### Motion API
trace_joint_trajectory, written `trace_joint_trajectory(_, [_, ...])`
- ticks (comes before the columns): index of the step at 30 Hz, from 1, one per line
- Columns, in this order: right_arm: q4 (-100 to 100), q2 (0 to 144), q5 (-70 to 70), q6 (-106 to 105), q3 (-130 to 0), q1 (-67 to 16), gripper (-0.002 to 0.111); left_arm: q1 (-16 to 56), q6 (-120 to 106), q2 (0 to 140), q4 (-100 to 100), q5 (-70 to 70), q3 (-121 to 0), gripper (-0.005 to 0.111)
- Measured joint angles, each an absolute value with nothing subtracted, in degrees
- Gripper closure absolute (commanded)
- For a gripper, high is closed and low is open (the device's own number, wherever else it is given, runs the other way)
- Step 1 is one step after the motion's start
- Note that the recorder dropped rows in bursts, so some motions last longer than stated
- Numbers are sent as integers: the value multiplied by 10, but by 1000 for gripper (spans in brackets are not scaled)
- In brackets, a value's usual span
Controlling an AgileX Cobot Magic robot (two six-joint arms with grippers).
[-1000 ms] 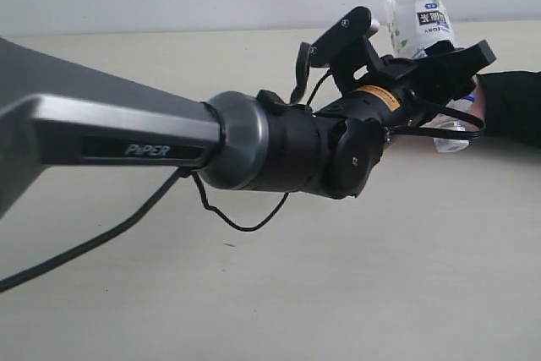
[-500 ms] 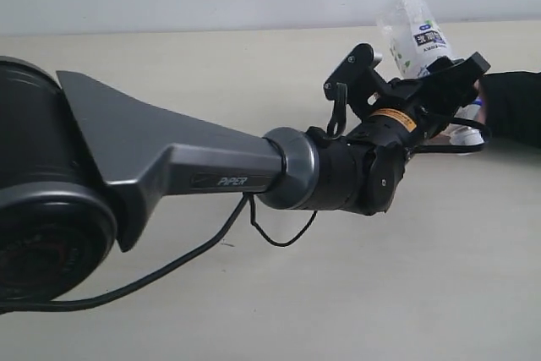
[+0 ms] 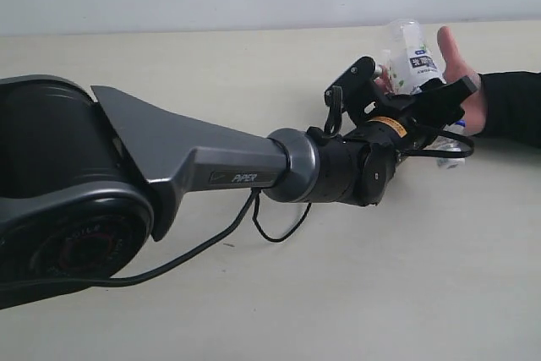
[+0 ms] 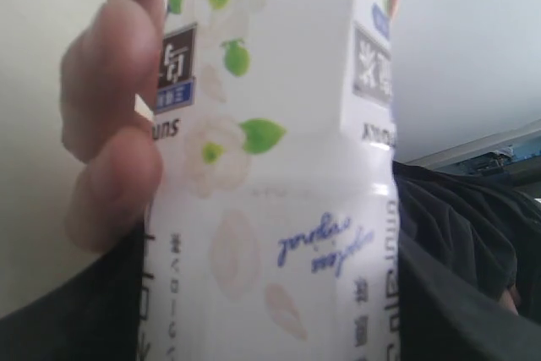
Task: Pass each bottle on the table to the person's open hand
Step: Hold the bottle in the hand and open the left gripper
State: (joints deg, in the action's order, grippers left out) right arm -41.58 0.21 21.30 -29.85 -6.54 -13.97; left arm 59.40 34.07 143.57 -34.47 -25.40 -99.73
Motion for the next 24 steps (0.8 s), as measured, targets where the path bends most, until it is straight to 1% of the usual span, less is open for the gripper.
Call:
trace_joint_trajectory(1, [-416, 2, 213, -299, -65, -140, 108, 594, 341, 1436, -343, -254, -997, 102])
trace_joint_trajectory(2, [-416, 2, 213, -299, -65, -140, 108, 594, 340, 1436, -343, -253, -997, 94])
trace_joint_trajectory(3, [-416, 2, 213, -299, -65, -140, 108, 594, 339, 1436, -343, -253, -997, 83])
trace_joint_trajectory(4, [-416, 2, 213, -299, -65, -140, 108, 594, 339, 1436, -343, -253, -997, 68])
trace_joint_trajectory(6, [-416, 2, 213, -299, -65, -140, 108, 593, 339, 1436, -343, -253, -997, 32])
trace_joint_trajectory(7, [-416, 2, 213, -299, -65, -140, 108, 593, 339, 1436, -343, -253, -997, 22])
trace_joint_trajectory(8, [-416, 2, 213, -299, -65, -140, 108, 593, 339, 1436, -343, -253, -997, 16])
trace_joint_trajectory(10, [-416, 2, 213, -299, -65, -140, 108, 593, 339, 1436, -343, -253, -998, 11])
trace_joint_trajectory(24, [-416, 2, 213, -299, -65, -140, 108, 593, 337, 1436, -345, -253, -998, 11])
